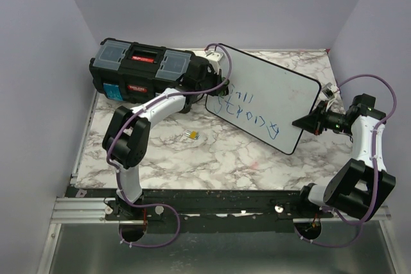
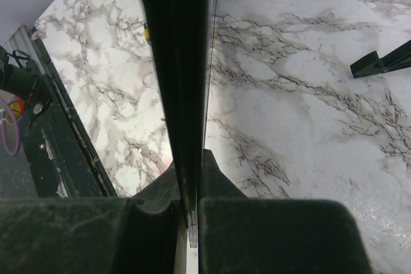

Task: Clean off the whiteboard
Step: Erase the whiteboard at the center of the board.

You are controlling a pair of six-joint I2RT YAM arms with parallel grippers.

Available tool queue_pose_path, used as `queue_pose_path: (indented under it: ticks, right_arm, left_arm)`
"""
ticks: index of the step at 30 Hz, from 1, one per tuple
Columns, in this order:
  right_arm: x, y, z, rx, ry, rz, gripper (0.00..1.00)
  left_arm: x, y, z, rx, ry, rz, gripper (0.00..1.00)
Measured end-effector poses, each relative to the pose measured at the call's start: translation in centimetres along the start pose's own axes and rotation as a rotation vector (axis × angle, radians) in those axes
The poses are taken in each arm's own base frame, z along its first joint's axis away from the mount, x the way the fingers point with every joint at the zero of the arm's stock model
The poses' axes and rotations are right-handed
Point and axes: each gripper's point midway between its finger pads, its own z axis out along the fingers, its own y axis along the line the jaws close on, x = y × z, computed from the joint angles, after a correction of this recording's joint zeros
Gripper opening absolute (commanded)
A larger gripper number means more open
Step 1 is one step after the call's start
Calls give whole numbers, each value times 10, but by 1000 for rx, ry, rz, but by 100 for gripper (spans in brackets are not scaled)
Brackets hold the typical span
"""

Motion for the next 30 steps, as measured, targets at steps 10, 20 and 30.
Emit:
queue_pose_path:
  ticks: [10,20,30]
  right_arm:
    - [0,1,-1,2,-2,26,1]
    - [0,-1,-1,5,-3,8,1]
    - [0,-1,-1,4,-2,-9,1]
  left_arm:
    - [32,-6,8,17,3,-3,0]
    - [24,-11,4,8,51,9,0]
    - [-29,-21,2,25,-39,45,0]
